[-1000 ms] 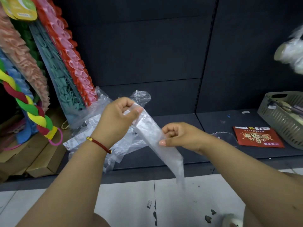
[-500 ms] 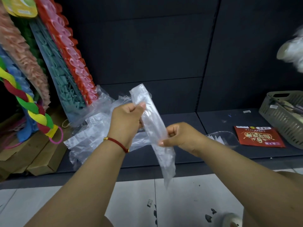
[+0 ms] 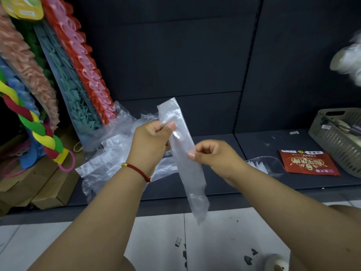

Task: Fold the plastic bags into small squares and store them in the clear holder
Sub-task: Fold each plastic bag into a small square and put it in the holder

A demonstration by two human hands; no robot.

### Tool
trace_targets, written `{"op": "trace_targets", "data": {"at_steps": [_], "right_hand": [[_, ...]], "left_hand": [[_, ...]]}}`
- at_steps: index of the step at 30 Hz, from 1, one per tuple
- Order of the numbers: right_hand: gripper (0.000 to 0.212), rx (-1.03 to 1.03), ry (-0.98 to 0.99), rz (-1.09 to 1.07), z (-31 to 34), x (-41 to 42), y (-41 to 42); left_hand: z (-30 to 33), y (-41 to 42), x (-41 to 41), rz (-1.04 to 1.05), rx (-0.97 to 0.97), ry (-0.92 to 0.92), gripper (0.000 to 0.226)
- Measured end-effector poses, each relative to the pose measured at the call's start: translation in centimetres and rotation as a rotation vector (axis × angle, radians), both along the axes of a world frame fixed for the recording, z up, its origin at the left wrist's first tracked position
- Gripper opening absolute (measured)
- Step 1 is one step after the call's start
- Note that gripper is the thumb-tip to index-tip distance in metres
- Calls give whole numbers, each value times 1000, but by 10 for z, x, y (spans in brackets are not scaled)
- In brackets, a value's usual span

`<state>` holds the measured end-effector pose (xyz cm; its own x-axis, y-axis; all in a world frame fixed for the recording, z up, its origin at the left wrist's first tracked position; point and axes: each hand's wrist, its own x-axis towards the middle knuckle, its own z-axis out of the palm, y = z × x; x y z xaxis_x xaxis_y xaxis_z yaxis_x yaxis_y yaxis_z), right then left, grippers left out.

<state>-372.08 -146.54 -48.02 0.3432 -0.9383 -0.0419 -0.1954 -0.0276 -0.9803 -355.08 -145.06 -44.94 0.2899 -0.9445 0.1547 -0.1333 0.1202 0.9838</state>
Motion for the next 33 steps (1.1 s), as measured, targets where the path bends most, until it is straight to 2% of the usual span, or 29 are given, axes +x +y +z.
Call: {"op": "trace_targets", "data": {"at_steps": [2, 4, 7, 12, 16, 20, 23, 26, 29, 31, 33], "right_hand": [[8, -20, -75, -66, -1, 1, -2], [8, -3, -138, -103, -2, 1, -4], [10, 36, -193, -157, -2, 0, -7], [20, 142, -205, -162, -2, 1, -6], [21, 167, -181, -179, 0, 1, -5], [27, 121, -165, -173, 2, -1, -6], [21, 118, -197, -156, 6, -2, -6], [20, 158, -219, -125, 12, -8, -8], [20, 218, -248, -59, 18, -15, -10], [20, 235, -266, -41, 21, -19, -10], [20, 216, -260, -35, 23, -21, -11]], "left_hand": [[1, 2, -6, -76, 60, 132, 31], [-3, 5, -11, -206, 199, 225, 28], [-17, 8, -20, -230, 378, 196, 29], [-23, 5, -23, -126, 344, 211, 17], [-28, 4, -22, -101, 373, 245, 23], [-26, 7, -24, -88, 292, 248, 18], [-19, 12, -26, -78, 207, 234, 13], [-19, 12, -21, -42, 27, -13, 29], [-22, 12, -14, -102, -160, -281, 45], [-23, 11, -10, -187, -211, -345, 63], [-22, 13, -11, -261, -207, -270, 66]]}}
